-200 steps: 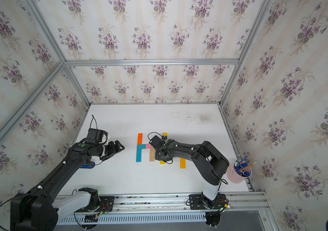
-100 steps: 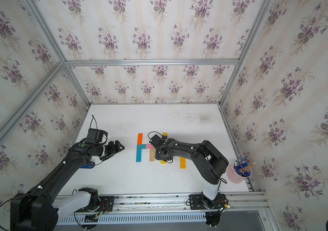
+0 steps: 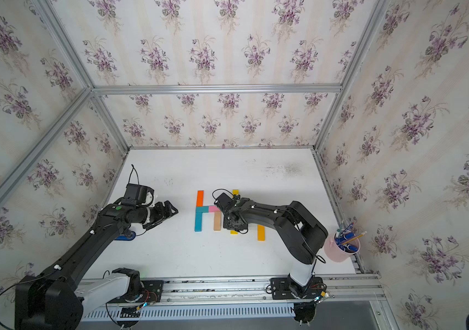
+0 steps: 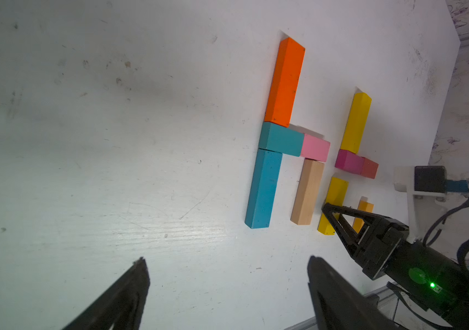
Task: Assemble the letter h with building blocks
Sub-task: Assemble the building block at the center of the board.
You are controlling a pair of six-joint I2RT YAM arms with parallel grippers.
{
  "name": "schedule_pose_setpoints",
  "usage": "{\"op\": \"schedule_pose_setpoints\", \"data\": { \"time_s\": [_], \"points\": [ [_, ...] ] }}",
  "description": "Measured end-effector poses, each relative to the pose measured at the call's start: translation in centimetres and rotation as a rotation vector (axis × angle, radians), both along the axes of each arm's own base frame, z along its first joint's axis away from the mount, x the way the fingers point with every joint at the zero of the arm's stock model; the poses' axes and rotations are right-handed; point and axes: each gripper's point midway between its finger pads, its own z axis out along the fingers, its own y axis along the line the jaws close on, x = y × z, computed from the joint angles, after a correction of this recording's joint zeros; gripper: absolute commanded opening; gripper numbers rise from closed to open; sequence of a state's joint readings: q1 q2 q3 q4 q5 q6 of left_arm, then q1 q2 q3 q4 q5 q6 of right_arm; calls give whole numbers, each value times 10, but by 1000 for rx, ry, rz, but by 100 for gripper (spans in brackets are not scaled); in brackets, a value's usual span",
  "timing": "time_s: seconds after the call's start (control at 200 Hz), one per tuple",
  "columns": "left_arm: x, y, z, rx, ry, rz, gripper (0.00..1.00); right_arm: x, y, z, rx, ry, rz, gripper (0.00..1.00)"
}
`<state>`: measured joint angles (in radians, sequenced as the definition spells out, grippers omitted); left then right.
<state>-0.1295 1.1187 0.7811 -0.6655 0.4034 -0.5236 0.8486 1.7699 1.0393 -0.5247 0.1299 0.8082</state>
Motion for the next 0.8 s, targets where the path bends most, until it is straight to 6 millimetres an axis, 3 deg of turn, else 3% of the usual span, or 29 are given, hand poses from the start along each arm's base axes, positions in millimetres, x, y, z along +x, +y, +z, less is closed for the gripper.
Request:
{"op": "schedule_pose_setpoints", "data": {
  "time_s": [0.195, 0.385, 0.455, 0.524, 0.799],
  "points": [
    [0, 0, 0, 0, 0, 0, 89, 5, 1, -1, -1, -6, -8, 26],
    [0, 0, 0, 1, -1, -1, 89, 7, 0, 0, -3, -12, -11, 46],
    [0, 0, 0, 1, -1, -2, 89, 8, 0, 0, -3, -13, -8, 48],
    [0, 0, 0, 1, -1, -2, 89, 7, 0, 0, -5, -11, -8, 48],
    [0, 0, 0, 1, -1, -2, 89, 7, -1, 1, -8, -9, -6, 30]
  ]
}}
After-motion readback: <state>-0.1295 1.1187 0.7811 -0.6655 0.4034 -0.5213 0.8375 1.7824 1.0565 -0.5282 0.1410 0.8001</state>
